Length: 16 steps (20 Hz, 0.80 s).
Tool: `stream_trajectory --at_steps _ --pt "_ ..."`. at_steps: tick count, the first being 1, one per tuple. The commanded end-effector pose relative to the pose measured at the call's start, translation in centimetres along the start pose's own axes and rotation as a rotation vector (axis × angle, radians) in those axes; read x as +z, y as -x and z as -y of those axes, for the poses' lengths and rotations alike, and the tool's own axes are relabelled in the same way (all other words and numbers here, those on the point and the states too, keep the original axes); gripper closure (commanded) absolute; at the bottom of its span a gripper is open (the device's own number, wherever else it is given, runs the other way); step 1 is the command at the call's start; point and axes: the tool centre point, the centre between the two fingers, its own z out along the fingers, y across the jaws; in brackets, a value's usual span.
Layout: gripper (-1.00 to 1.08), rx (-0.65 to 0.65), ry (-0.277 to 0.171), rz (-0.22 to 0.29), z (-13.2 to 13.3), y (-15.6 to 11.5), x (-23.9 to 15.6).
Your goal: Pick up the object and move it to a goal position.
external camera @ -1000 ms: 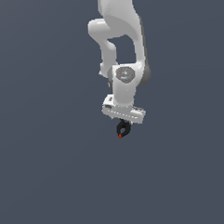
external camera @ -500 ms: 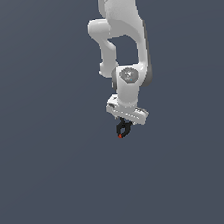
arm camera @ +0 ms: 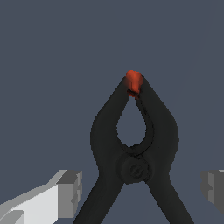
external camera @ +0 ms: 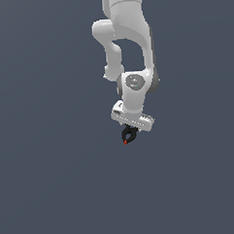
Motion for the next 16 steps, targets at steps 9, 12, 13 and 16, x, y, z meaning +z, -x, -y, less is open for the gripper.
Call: stream_trajectory --at_steps 9,12,13,16 --pt "-0.92 0.003 0.0 0.0 0.0 0.1 3.6" --pt "1.08 0.003 0.0 0.0 0.0 0.1 3.6" --pt "1.08 0.003 0.0 0.0 0.0 0.1 3.6" --pt "1.08 0.003 0.0 0.0 0.0 0.1 3.6"
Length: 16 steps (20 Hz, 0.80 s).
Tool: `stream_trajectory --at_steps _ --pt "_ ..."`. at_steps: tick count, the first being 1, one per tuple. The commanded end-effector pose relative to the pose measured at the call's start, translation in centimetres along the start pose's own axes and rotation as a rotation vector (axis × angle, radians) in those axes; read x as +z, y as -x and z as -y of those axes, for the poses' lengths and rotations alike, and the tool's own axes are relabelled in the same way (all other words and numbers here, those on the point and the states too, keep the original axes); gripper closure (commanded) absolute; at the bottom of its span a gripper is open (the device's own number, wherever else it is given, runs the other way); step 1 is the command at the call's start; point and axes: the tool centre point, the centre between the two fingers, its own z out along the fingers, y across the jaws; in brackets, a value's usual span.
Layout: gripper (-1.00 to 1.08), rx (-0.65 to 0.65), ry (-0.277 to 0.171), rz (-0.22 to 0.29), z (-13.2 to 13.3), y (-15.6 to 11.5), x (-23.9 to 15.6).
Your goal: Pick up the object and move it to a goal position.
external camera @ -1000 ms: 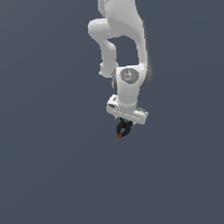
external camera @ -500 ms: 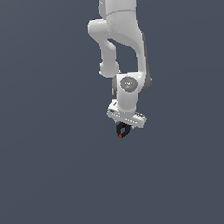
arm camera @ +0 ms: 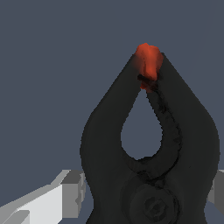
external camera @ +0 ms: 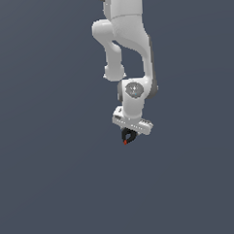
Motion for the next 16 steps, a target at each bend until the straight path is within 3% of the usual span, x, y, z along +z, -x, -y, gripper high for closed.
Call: stream_trajectory --at_steps 1,9,16 --pt "1.08 0.001 0.001 0.0 -0.1 0.0 0.1" --pt "1.08 0.0 0.0 0.0 -0.5 -0.4 -0.4" --pt "1.08 0.0 0.0 0.0 -3.7 -2.7 -3.3"
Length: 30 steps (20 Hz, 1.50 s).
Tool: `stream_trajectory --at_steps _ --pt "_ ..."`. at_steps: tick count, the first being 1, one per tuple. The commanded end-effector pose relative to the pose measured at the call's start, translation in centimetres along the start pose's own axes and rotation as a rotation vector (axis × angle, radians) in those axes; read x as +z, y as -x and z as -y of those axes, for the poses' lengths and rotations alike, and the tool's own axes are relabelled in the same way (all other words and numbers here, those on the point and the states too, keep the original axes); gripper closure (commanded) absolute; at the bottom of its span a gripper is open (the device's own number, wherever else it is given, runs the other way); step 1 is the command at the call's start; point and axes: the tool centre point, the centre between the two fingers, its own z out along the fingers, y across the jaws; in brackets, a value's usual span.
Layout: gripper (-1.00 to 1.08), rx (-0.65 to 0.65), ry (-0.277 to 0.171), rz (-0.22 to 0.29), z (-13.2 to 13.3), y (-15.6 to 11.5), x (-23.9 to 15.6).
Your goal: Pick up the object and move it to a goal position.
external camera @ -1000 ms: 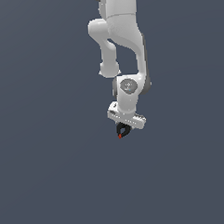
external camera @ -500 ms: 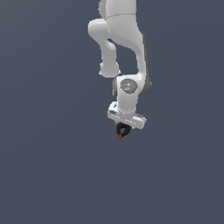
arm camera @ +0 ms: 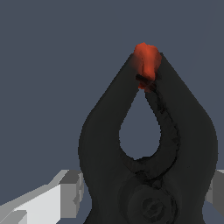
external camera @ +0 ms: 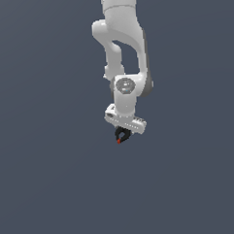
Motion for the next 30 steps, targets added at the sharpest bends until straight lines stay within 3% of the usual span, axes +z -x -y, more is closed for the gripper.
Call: stream_trajectory --at_steps 1,17,23,30 --pt "1.08 0.001 -0.001 -0.003 -1.6 -1.2 -1.5" --pt "1.08 0.002 -0.001 -0.002 -14.0 -10.9 -13.0" --pt "1.08 0.002 0.0 -0.002 -16.3 -13.0 -15.2" --pt "1.08 0.002 0.0 -0.002 -16.9 -13.8 -15.8"
